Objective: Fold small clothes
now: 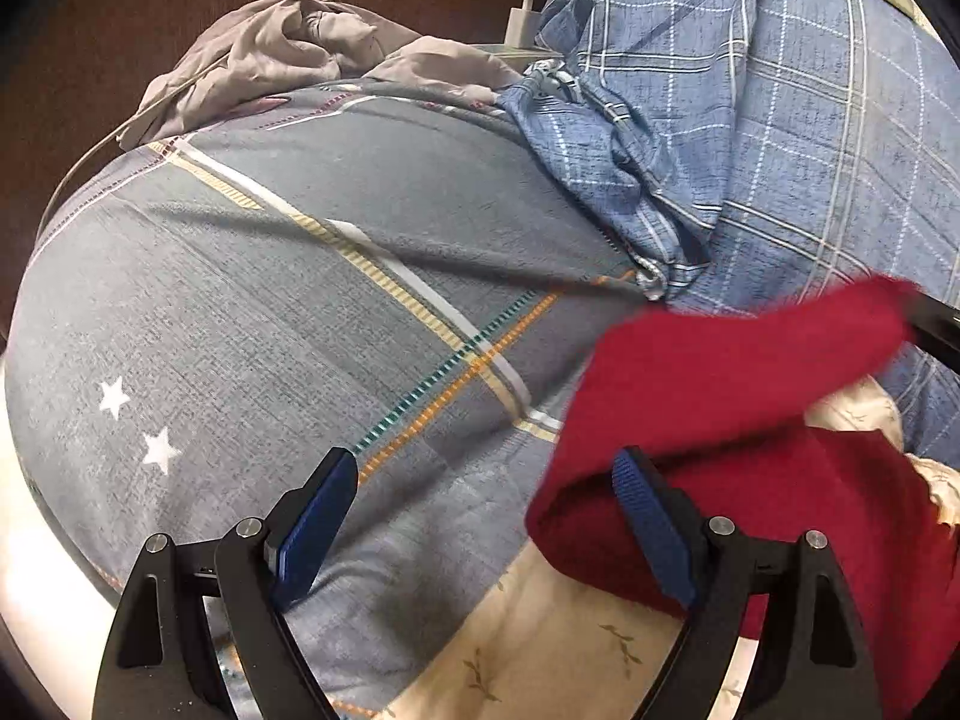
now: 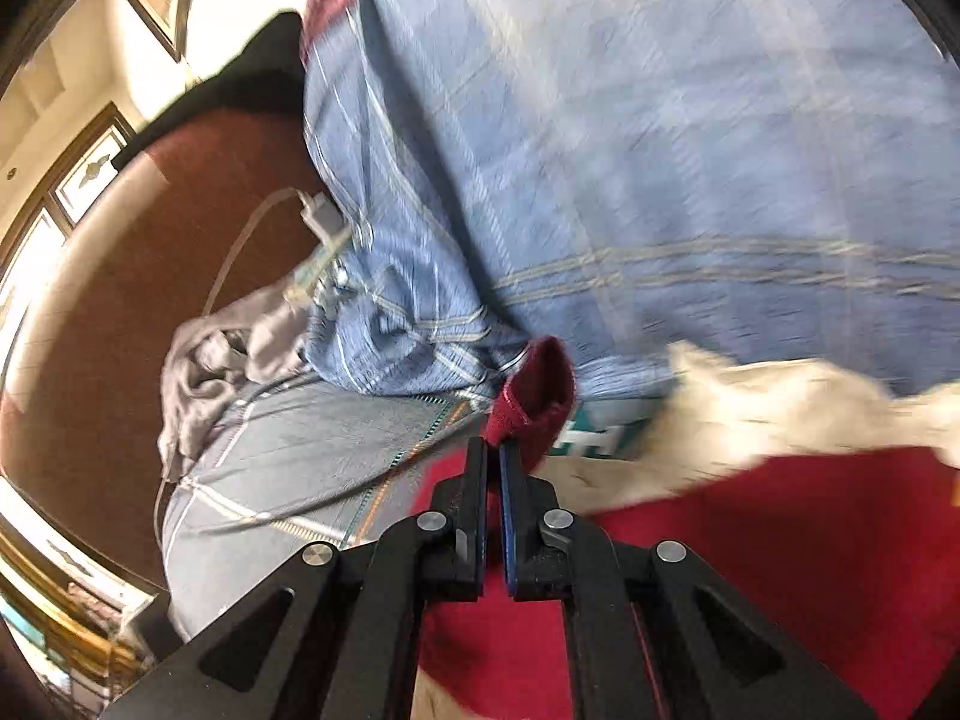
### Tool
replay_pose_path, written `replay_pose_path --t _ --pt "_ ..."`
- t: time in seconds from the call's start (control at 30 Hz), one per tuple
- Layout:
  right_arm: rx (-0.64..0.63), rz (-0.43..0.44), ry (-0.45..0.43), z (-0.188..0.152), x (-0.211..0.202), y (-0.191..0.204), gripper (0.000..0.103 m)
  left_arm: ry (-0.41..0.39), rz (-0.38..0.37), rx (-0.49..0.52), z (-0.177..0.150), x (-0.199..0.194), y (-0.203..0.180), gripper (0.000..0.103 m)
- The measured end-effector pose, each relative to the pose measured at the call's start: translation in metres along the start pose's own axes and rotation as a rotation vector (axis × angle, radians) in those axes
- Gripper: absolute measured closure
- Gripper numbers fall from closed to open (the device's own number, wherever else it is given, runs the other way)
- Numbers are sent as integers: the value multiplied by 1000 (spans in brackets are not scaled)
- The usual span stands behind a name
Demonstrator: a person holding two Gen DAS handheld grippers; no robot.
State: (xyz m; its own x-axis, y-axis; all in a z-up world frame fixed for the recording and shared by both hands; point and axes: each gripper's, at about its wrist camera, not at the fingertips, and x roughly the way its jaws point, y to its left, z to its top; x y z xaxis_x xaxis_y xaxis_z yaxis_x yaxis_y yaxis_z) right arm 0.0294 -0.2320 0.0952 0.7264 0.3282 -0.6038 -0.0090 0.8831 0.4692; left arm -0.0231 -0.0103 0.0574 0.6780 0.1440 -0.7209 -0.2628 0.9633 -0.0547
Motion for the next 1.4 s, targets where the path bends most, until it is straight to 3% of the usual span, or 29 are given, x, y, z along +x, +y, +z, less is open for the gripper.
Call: replay_pose_path --t 0.1,0.2,0.23,0.33,0.53,0.6,0.7,0.9,1.0,1.07,1.13,1.17,1.2,1.27,1.4 --pt "16 -35 -81 -1 -48 -17 100 -9 -64 -5 -2 -11 -3 16" --pt "5 -154 -159 -21 -102 -38 100 -44 -126 21 -7 -29 -6 15" --pt "8 -217 -168 -30 -117 -50 100 -57 -134 33 -9 -34 -7 15" --pt "86 -290 -152 -56 -147 -91 100 -40 -135 72 -16 -34 -13 15" --pt "220 -422 -116 -102 -174 -154 100 0 -148 125 -22 -31 -32 16" --pt "225 -444 -141 -106 -185 -157 100 -2 -142 156 -23 -31 -39 16" --pt "170 -549 -184 -103 -200 -155 100 5 -143 175 -25 -29 -45 16" --pt "226 -723 -95 -110 -198 -180 96 34 -127 199 -26 -20 -52 16" --pt "249 -771 -144 -109 -214 -173 91 32 -136 203 -26 -23 -53 16" --pt "231 -722 -193 -98 -219 -156 81 22 -142 204 -25 -24 -53 15" --pt "168 -598 -197 -82 -207 -135 63 20 -143 214 -26 -24 -55 15" --pt "110 -515 -166 -73 -191 -123 48 22 -145 220 -27 -24 -56 15" --pt "51 -431 -109 -64 -168 -110 41 29 -148 230 -28 -23 -58 15" --pt "-40 -315 -20 -52 -121 -92 43 41 -145 248 -30 -21 -61 15" --pt "-236 -294 137 -42 -33 -70 43 53 -130 261 -30 -14 -63 15"
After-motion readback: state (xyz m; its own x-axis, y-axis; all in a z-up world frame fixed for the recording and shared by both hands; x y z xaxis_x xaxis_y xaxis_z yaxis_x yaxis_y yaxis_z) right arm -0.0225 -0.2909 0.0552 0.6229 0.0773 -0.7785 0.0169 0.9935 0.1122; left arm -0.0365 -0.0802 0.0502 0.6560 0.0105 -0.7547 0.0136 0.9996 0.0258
